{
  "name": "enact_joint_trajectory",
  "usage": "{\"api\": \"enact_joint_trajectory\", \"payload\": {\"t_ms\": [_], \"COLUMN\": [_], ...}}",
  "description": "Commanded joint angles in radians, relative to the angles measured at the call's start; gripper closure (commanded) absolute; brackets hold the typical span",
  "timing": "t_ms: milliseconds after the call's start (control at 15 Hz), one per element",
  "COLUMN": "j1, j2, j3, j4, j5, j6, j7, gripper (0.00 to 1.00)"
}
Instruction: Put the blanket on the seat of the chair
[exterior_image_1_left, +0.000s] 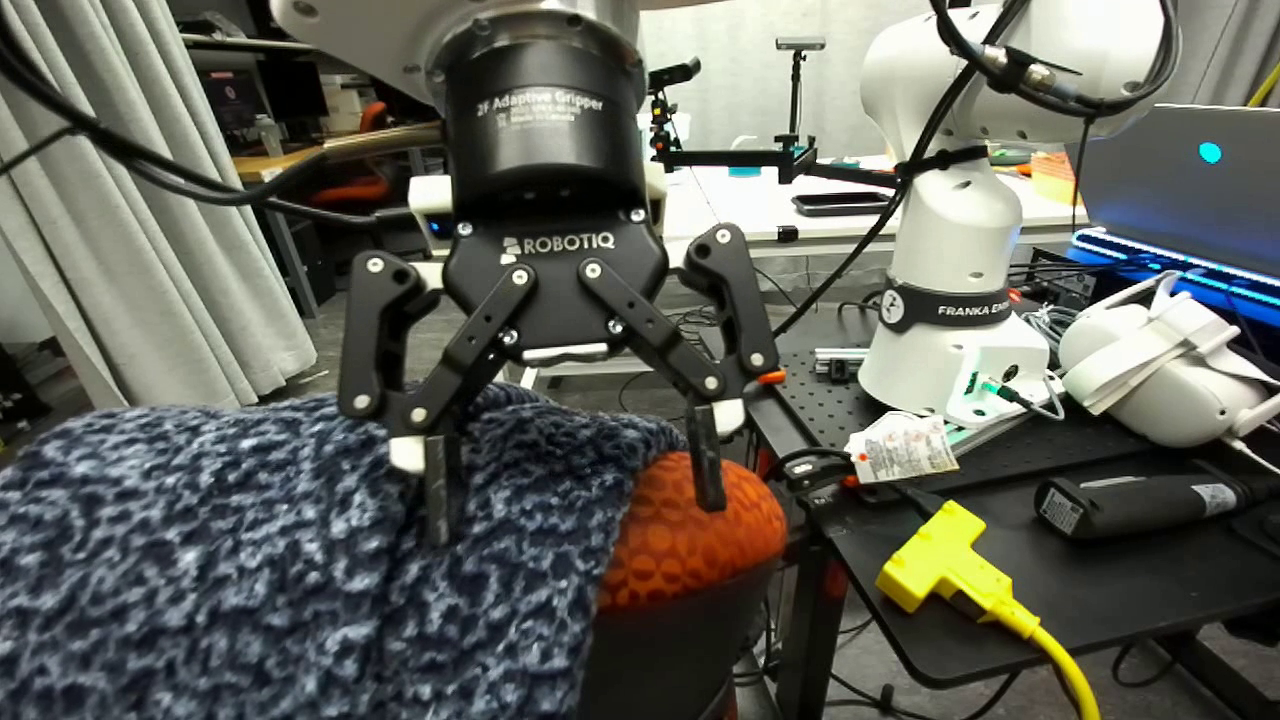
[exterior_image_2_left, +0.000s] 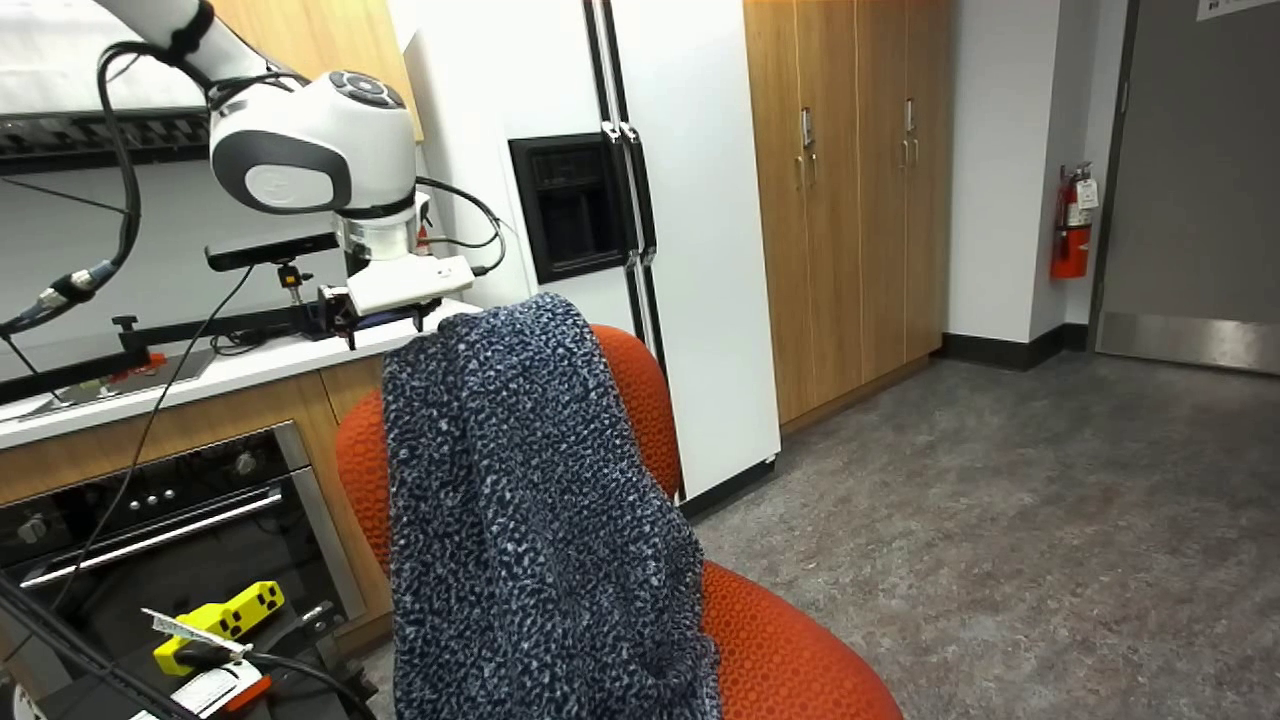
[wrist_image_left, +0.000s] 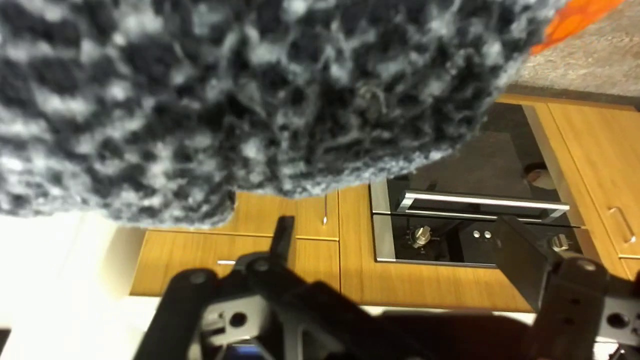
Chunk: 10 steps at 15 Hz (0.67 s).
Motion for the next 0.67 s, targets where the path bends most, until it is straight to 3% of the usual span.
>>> {"api": "enact_joint_trajectory", "payload": {"t_ms": [0, 267, 600], "j1": [0.009, 0.001, -0.021], "j2": [0.021, 0.039, 0.097], "j3": [0.034, 0.062, 0.056], "j4": [0.021, 0.031, 0.065], "j5": [0.153, 0.216, 0.194], "j6": [0.054, 0.103, 0.231], "j7": [-0.187, -0.372, -0.510], "gripper": [0.00, 0.00, 0.00]}}
